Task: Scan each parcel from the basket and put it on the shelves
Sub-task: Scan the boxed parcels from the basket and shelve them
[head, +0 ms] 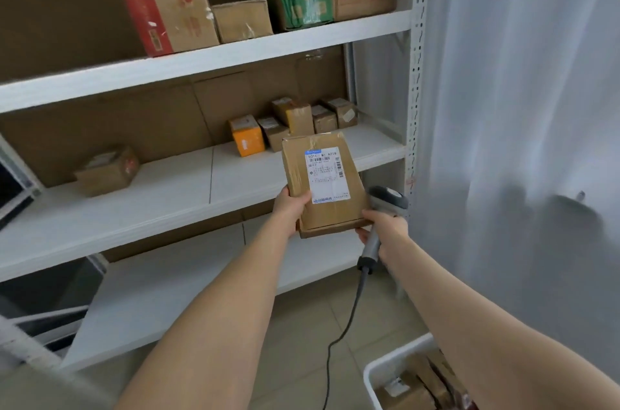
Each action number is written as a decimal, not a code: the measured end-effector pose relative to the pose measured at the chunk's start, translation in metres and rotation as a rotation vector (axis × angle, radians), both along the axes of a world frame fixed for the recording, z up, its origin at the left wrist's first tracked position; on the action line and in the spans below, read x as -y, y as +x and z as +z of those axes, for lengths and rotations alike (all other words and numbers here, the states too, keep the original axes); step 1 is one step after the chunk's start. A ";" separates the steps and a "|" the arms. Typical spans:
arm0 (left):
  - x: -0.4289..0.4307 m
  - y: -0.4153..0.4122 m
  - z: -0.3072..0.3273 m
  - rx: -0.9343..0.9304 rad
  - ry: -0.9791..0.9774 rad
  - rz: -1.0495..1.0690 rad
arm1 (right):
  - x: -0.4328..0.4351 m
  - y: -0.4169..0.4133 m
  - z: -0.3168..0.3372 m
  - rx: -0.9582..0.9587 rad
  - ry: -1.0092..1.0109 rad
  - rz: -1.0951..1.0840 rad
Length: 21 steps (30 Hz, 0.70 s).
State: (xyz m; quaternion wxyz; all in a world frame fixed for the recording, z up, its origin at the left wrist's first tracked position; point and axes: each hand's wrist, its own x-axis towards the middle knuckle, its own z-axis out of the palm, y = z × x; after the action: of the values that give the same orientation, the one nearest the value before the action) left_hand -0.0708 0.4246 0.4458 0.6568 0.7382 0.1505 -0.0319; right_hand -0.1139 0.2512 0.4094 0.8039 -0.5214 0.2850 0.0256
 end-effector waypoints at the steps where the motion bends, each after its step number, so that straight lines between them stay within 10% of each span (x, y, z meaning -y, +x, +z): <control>1: -0.015 -0.002 0.002 0.004 0.004 -0.012 | -0.013 0.005 0.001 0.000 0.003 0.017; 21: -0.304 0.147 0.003 -0.032 -0.236 0.044 | -0.300 0.209 0.017 0.041 -0.027 0.116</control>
State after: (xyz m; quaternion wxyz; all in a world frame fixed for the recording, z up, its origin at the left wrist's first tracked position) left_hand 0.0765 0.7283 0.4487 0.7372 0.6516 0.1725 -0.0467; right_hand 0.0948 0.5507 0.4263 0.7997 -0.5482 0.2379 0.0577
